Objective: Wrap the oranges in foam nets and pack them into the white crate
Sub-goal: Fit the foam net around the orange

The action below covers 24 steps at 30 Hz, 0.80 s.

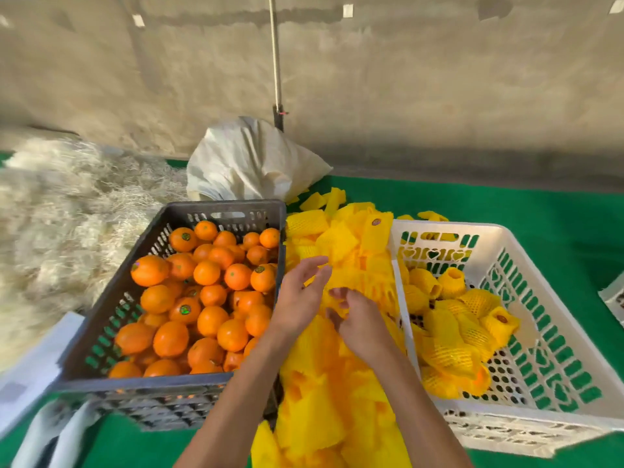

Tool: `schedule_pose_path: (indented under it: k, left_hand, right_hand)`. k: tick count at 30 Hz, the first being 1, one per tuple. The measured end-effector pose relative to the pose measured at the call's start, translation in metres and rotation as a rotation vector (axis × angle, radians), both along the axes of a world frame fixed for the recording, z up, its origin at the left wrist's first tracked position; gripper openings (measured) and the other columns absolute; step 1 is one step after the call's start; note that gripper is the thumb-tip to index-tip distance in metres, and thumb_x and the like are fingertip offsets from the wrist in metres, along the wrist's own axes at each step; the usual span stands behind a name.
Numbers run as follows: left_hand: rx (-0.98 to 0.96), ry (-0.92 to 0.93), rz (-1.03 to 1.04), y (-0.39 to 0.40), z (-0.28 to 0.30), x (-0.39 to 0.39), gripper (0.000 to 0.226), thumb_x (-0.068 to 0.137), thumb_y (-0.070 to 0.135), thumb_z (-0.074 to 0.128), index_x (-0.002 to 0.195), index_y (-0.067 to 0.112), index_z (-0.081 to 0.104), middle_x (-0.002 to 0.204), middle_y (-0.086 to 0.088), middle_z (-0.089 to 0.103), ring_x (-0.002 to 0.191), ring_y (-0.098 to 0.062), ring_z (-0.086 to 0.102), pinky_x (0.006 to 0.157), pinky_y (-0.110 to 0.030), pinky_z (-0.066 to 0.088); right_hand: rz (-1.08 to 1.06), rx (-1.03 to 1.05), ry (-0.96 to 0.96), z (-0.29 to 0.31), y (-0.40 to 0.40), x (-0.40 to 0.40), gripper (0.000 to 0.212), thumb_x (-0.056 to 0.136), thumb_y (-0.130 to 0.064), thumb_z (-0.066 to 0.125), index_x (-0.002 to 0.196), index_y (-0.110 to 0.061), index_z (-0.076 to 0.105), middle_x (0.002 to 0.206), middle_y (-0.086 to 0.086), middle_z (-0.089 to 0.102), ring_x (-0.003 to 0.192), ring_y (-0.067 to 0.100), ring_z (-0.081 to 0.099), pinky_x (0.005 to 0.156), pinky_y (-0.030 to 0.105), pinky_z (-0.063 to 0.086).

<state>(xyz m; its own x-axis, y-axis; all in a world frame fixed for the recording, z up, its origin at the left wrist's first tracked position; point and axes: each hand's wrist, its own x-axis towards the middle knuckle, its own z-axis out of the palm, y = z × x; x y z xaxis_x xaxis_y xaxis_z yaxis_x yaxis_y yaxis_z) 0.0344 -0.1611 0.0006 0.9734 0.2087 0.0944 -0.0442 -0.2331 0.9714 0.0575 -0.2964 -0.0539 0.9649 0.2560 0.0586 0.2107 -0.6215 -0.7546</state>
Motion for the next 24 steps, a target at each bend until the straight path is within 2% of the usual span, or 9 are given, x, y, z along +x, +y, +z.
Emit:
schedule_pose_path:
  k: [4,6,9,12,14,15,17,20,24]
  left_hand:
    - [0.039,-0.031,0.118,0.052,-0.003,-0.022,0.027,0.105,0.021,0.059,0.128,0.012,0.068,0.114,0.000,0.069,0.097,0.001,0.061,0.082,-0.010,0.047]
    - [0.040,-0.027,0.161,0.072,-0.005,-0.031,0.026,0.105,0.023,0.059,0.127,0.014,0.069,0.114,0.006,0.069,0.103,-0.001,0.062,0.083,-0.008,0.047]
    - [0.011,-0.007,0.192,0.095,-0.010,-0.044,0.025,0.106,0.028,0.059,0.125,0.017,0.070,0.122,0.001,0.070,0.112,-0.010,0.063,0.093,-0.023,0.052]
    - [0.022,0.020,0.238,0.113,-0.019,-0.050,0.021,0.105,0.031,0.059,0.120,0.020,0.070,0.115,0.003,0.071,0.101,-0.003,0.065,0.086,-0.029,0.054]
    - [0.095,0.091,0.261,0.124,-0.027,-0.051,0.019,0.105,0.030,0.060,0.118,0.020,0.069,0.110,0.000,0.072,0.088,0.001,0.065,0.076,-0.024,0.051]
    - [0.157,0.144,0.256,0.128,-0.031,-0.049,0.022,0.105,0.029,0.060,0.121,0.017,0.069,0.113,-0.005,0.071,0.089,-0.003,0.066,0.076,-0.022,0.049]
    - [0.265,0.267,0.213,0.134,-0.041,-0.044,0.033,0.103,0.028,0.063,0.131,0.012,0.064,0.130,-0.008,0.066,0.115,-0.020,0.064,0.088,-0.029,0.049]
    - [0.401,0.435,0.074,0.134,-0.053,-0.029,0.049,0.097,0.022,0.069,0.142,0.007,0.054,0.146,-0.013,0.055,0.133,-0.030,0.053,0.103,-0.037,0.048]
    - [0.658,0.548,-0.054,0.130,-0.059,-0.007,0.033,0.088,0.011,0.074,0.117,0.003,0.061,0.133,-0.022,0.057,0.121,-0.037,0.058,0.094,-0.044,0.054]
  right_hand:
    - [0.088,-0.143,0.010,-0.015,0.041,0.006,0.033,0.096,-0.024,0.065,0.129,-0.018,0.063,0.130,0.004,0.064,0.121,0.027,0.060,0.101,0.039,0.046]
    - [0.103,-0.222,0.034,-0.021,0.054,0.010,0.029,0.098,-0.024,0.061,0.126,-0.018,0.065,0.131,0.007,0.064,0.125,0.029,0.057,0.102,0.038,0.044]
    - [0.089,-0.282,0.031,-0.022,0.068,0.010,0.025,0.101,-0.025,0.054,0.118,-0.016,0.069,0.125,0.012,0.067,0.120,0.032,0.060,0.096,0.041,0.047]
    - [-0.029,-0.239,-0.167,-0.006,0.077,0.004,0.025,0.102,-0.027,0.052,0.112,-0.015,0.071,0.114,0.010,0.070,0.109,0.033,0.064,0.087,0.042,0.049]
    - [-0.087,-0.162,-0.346,0.010,0.085,-0.001,0.019,0.101,-0.028,0.055,0.101,-0.014,0.069,0.101,0.007,0.067,0.098,0.032,0.064,0.078,0.042,0.049]
    - [-0.097,-0.127,-0.422,0.018,0.089,-0.004,0.017,0.101,-0.028,0.057,0.098,-0.014,0.065,0.098,0.006,0.066,0.095,0.030,0.064,0.076,0.041,0.049]
    - [-0.111,-0.068,-0.502,0.031,0.097,-0.009,0.017,0.098,-0.032,0.061,0.100,-0.016,0.057,0.098,0.003,0.064,0.094,0.026,0.062,0.071,0.035,0.046]
    - [-0.129,0.007,-0.462,0.042,0.105,-0.014,0.035,0.093,-0.039,0.068,0.115,-0.020,0.048,0.110,0.003,0.064,0.100,0.024,0.061,0.069,0.027,0.040]
    - [-0.075,0.162,-0.346,0.046,0.106,-0.023,0.046,0.094,-0.044,0.066,0.130,-0.027,0.044,0.123,-0.007,0.059,0.102,0.012,0.060,0.073,0.018,0.042]
